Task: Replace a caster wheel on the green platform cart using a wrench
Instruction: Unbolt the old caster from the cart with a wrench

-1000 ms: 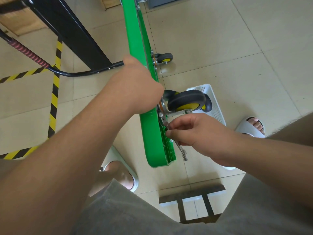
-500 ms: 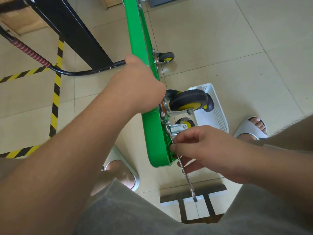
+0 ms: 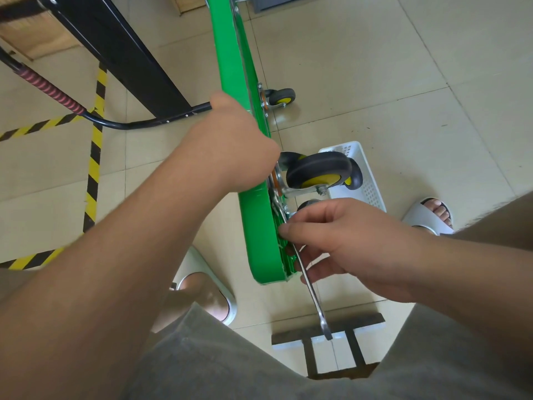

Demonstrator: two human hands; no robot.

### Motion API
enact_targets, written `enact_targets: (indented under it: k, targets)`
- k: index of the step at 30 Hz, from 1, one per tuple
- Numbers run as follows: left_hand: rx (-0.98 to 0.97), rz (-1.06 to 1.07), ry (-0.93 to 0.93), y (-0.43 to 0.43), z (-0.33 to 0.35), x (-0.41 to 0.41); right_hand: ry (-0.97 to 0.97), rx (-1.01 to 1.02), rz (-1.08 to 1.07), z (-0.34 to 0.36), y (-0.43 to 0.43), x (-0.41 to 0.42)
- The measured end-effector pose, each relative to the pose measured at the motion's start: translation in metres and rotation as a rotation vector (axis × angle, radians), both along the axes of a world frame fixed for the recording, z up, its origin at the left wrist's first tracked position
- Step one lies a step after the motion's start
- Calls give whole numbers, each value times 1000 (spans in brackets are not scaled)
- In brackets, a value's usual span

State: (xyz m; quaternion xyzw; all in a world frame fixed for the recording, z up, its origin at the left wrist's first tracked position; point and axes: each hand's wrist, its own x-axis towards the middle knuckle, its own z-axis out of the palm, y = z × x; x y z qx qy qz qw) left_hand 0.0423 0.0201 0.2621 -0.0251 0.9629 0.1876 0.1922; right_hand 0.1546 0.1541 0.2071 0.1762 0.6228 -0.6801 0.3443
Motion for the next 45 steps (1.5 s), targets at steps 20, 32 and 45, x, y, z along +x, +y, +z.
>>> enact_targets:
  k: [20,32,45]
  targets:
    - [11,-7,-8,0,0,0,82,184,70,-26,2,-8]
    - [-100,-94,-22,2,5,1,-42,89,111,2,10,14]
    - [-8,-4,-1,1,2,0,-38,-17,33,10,3,7]
